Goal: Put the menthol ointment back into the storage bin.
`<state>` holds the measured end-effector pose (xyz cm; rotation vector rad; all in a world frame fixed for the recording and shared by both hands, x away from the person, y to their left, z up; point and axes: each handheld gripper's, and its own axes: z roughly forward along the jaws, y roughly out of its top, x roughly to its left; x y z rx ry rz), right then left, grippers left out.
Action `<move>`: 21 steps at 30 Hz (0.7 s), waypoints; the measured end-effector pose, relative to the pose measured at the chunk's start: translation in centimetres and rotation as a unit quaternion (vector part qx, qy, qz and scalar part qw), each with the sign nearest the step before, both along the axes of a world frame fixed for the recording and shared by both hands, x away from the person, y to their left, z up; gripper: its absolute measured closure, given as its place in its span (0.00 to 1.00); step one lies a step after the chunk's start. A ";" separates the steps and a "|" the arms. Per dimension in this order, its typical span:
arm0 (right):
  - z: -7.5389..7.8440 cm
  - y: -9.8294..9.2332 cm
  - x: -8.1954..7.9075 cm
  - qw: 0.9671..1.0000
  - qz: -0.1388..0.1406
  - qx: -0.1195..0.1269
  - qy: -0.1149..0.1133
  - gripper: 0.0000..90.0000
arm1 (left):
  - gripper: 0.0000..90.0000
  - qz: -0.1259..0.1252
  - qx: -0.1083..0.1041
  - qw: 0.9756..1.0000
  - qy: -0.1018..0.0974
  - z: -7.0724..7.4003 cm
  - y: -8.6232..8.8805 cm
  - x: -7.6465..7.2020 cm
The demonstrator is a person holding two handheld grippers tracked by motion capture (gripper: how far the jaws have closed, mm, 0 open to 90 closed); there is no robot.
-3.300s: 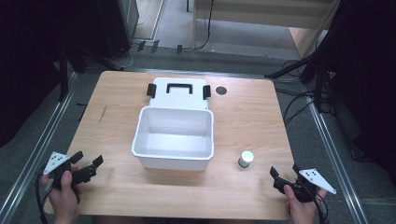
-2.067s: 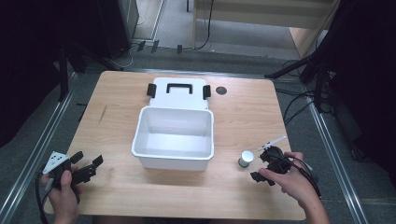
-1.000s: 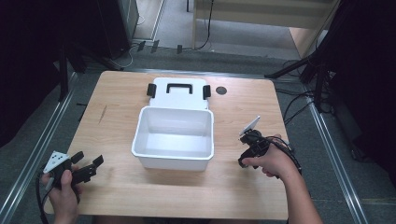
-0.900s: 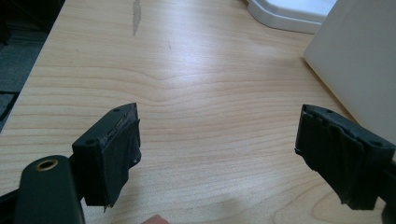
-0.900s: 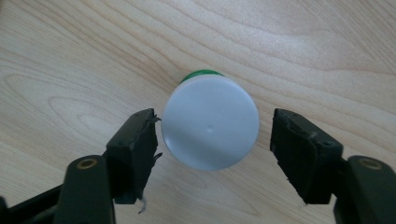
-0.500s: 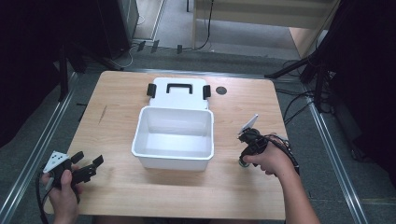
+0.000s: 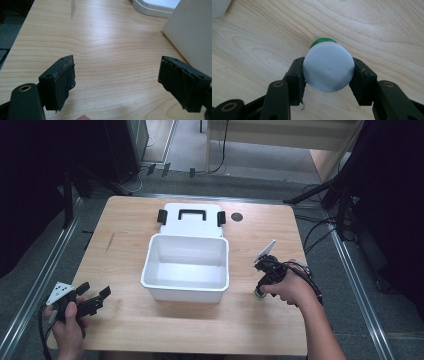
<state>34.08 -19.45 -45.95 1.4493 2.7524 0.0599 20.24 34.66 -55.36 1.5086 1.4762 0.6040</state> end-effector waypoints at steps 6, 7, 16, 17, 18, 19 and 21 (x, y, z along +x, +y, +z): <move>0.8 0.5 -0.1 1.000 0.009 0.003 -0.002 0.57 | 0.16 0.000 -0.001 1.000 0.000 0.0 0.0 0.0; 0.8 0.5 -0.1 1.000 0.009 0.003 -0.002 0.57 | 0.16 0.000 -0.001 1.000 0.000 0.0 0.0 0.0; 2.6 1.2 0.1 1.000 0.021 0.002 -0.004 0.57 | 0.16 0.000 -0.001 1.000 0.000 0.0 0.0 0.0; 2.8 1.3 0.1 1.000 0.021 0.004 -0.006 0.57 | 0.16 0.000 0.000 1.000 0.000 0.0 0.0 0.0; 3.0 1.4 0.1 1.000 0.021 0.003 -0.005 0.57 | 0.16 0.000 0.000 1.000 0.000 0.0 0.0 0.0; 3.2 1.4 0.2 1.000 0.023 0.002 -0.006 0.57 | 0.16 -0.001 0.000 1.000 0.001 0.0 0.0 0.0; 3.6 1.6 0.2 1.000 0.025 0.007 -0.008 0.57 | 0.16 0.000 -0.001 1.000 0.000 0.0 0.0 0.0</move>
